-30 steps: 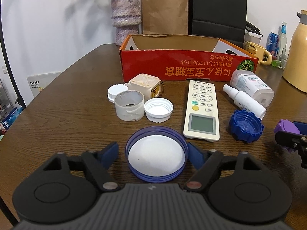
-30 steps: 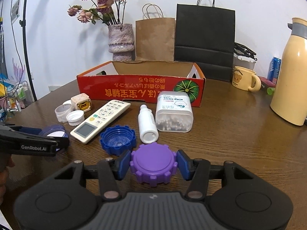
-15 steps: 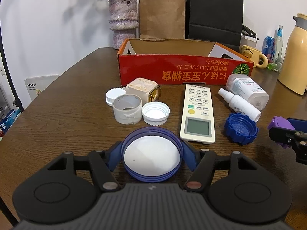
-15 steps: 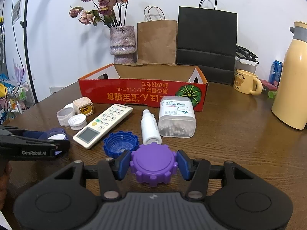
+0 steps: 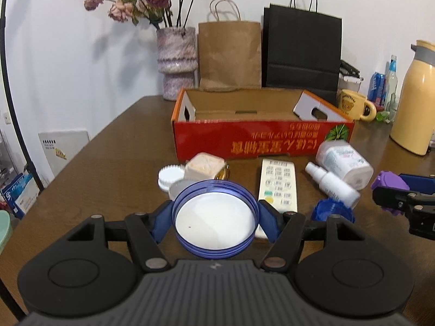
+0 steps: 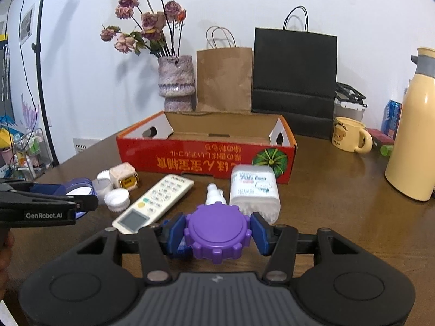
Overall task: Organize rigid objects
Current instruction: 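Carry the purple cap and blue-rimmed lid together into the cardboard box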
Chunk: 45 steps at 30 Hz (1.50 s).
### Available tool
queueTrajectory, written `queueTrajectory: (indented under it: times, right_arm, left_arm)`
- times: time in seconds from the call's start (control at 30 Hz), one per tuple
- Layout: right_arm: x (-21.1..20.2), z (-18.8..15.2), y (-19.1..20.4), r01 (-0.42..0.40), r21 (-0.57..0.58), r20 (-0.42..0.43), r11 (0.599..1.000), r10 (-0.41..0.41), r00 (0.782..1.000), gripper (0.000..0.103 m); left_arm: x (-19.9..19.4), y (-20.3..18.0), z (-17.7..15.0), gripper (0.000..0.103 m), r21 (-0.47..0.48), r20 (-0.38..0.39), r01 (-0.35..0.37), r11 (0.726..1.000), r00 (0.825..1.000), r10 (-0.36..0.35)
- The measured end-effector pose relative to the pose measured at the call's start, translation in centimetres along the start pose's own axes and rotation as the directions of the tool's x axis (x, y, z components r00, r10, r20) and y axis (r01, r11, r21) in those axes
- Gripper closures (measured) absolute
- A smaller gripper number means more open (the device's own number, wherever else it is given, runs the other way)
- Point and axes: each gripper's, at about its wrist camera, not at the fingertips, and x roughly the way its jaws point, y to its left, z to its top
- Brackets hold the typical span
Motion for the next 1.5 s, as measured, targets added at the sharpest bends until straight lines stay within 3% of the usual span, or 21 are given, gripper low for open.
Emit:
queueTrajectory:
  times: [0.77, 1.5]
  right_arm:
    - [1.6, 6.6, 0.1, -0.006, -0.015, 0.122, 1.000, 0.008, 0.993, 0.051]
    - [8.2, 11.5, -1.5, -0.018, -0.005, 0.158, 1.000, 0.018, 0.987, 0.051]
  left_arm:
    - [1.7, -1.3, 6.7, 0.035, 0.009, 0.114, 0.019, 1.000, 0.993, -0.020]
    - [7.3, -2.5, 11.9, 0.035, -0.024, 0.148, 0.008, 1.000, 0.989, -0.005]
